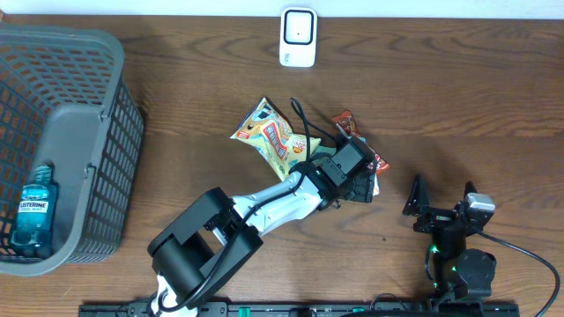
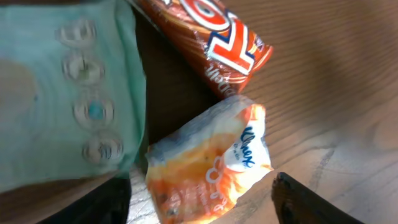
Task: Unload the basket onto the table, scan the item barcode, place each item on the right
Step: 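Carry the small orange snack out and lower it near the candy bar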
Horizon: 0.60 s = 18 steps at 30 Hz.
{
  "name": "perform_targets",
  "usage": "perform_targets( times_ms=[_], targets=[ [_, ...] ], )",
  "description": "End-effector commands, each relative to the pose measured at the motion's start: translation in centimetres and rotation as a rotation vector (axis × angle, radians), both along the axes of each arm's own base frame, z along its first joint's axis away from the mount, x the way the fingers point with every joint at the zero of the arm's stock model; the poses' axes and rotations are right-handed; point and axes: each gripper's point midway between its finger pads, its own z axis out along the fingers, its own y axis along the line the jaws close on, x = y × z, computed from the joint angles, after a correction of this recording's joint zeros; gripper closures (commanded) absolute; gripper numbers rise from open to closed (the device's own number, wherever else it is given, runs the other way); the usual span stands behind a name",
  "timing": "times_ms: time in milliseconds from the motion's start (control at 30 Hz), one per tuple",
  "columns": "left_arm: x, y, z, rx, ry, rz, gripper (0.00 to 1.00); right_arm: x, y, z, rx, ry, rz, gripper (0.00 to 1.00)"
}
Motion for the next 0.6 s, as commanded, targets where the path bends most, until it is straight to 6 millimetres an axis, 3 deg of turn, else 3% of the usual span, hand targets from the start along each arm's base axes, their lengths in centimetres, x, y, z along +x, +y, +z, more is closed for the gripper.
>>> perform_targets(
  times_ms=[0, 100, 333, 567],
  targets=[
    [0.2, 0.6, 1.7, -0.003, -0.024, 0.008, 0.26, 0.0, -0.3, 0.0, -0.014, -0.001, -0.012, 0.01],
    [0.6, 1.7, 2.5, 0.021, -0.04, 0.025, 0.25, 0.0, -0.3, 0.0, -0.014, -0.001, -0.012, 0.01],
    [2.6, 7.2, 4.8, 0.159, -0.104, 0.164, 0.24, 0.0, -0.3, 0.0, -0.014, -0.001, -0.012, 0.01],
    [3.3, 10.3, 9.9, 0.123, -0.156, 0.221, 0.2, 0.0, -0.3, 0.0, -0.014, -0.001, -0.012, 0.01]
  ],
)
